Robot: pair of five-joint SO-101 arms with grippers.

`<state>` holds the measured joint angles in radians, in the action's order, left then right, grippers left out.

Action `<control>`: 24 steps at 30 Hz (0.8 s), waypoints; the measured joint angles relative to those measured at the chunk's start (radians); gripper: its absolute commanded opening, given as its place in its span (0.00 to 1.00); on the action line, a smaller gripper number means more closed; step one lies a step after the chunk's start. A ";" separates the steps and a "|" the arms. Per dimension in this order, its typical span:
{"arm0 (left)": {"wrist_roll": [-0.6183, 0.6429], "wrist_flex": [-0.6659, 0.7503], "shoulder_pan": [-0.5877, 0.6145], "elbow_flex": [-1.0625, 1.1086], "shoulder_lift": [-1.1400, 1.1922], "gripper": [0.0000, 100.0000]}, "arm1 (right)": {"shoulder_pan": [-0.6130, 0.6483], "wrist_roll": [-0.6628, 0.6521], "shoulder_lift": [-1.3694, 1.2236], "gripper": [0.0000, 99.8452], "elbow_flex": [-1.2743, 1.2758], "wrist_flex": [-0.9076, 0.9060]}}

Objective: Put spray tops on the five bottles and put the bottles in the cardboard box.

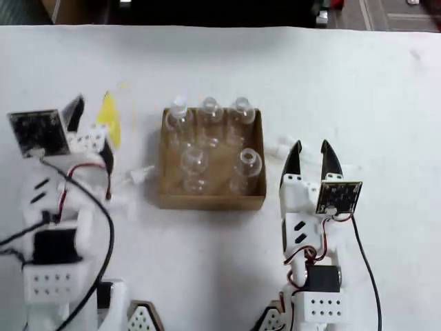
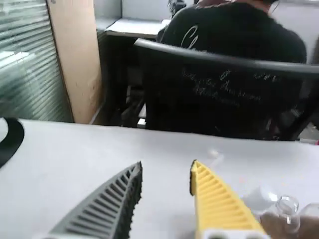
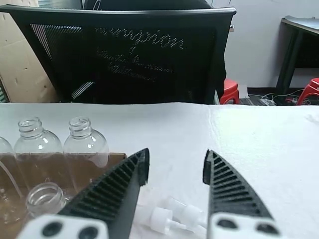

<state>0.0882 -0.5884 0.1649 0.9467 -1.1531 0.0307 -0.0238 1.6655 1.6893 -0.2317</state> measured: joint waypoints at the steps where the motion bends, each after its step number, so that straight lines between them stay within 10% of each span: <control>1: 0.000 -0.066 0.012 -0.005 -0.028 0.15 | 0.000 0.000 0.000 0.16 0.000 0.000; 9: 0.000 -0.347 0.023 0.012 -0.104 0.15 | 0.000 0.000 0.000 0.16 0.000 0.000; 24: 0.000 -0.017 0.028 0.359 -0.107 0.15 | 0.000 -0.002 0.000 0.16 0.000 0.000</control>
<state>0.0882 -0.6053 0.1926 1.3057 -1.2605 0.0307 -0.0253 1.6655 1.6893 -0.2317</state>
